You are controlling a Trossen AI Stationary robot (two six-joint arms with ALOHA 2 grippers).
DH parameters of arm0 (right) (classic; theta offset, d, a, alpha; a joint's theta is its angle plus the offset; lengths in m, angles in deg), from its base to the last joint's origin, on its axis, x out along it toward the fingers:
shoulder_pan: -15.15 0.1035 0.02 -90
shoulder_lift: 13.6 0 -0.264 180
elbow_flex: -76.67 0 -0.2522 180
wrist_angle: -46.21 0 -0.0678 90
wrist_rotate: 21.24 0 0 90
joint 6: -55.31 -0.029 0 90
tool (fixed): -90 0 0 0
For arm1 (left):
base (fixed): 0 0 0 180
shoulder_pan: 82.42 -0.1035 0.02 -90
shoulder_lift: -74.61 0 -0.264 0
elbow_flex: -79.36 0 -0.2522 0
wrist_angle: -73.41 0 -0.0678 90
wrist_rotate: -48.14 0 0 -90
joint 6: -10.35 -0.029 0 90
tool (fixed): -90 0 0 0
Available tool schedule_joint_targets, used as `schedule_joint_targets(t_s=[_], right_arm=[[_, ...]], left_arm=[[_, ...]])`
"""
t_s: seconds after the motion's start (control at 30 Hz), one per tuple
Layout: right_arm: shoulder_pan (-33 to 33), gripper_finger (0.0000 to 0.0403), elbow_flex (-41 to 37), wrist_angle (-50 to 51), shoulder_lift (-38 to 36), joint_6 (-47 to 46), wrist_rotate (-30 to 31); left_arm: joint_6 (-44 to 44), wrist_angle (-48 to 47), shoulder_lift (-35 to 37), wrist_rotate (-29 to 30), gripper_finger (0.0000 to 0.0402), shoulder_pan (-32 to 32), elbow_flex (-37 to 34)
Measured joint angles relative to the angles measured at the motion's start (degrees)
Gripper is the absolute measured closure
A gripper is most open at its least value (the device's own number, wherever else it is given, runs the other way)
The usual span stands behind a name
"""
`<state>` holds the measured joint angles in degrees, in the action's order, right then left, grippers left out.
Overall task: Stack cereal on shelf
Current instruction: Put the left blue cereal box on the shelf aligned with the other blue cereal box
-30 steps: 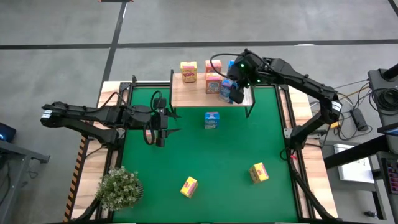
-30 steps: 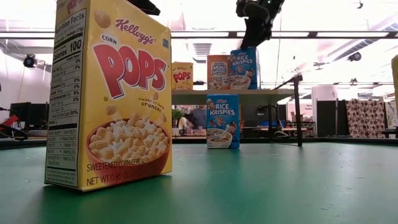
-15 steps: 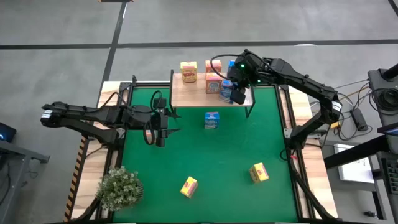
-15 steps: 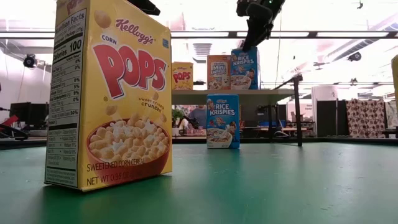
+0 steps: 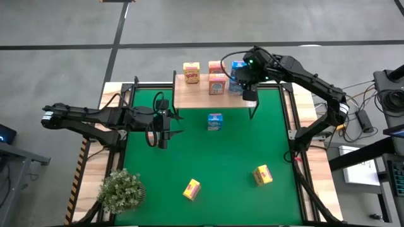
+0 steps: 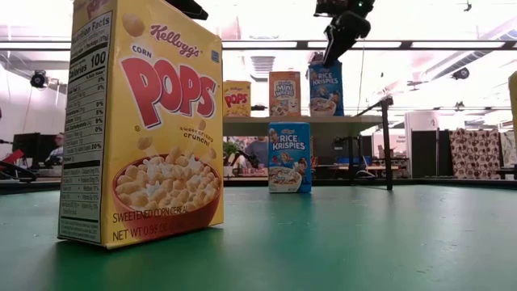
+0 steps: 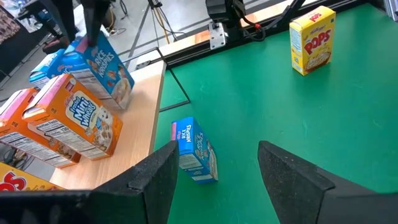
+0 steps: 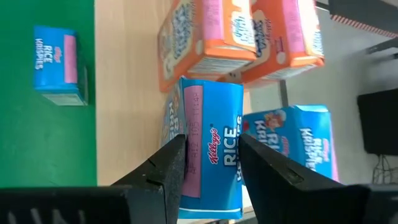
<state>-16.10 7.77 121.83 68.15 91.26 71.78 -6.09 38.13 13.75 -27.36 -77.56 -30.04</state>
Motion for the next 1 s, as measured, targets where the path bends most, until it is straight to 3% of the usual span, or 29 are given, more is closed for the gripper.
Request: schedule_joint_targets(t_s=[0.33,1.0], right_arm=[[-2.4,0.0266,-0.1,0.9,0.0,1.4,-4.8],[-3.1,0.0266,-1.1,0.2,0.1,1.2,-4.9]], left_arm=[[0.0,0.0,0.0,0.0,0.0199,0.0,0.0],[0.0,0.1,0.0,0.0,0.0199,0.0,0.0]])
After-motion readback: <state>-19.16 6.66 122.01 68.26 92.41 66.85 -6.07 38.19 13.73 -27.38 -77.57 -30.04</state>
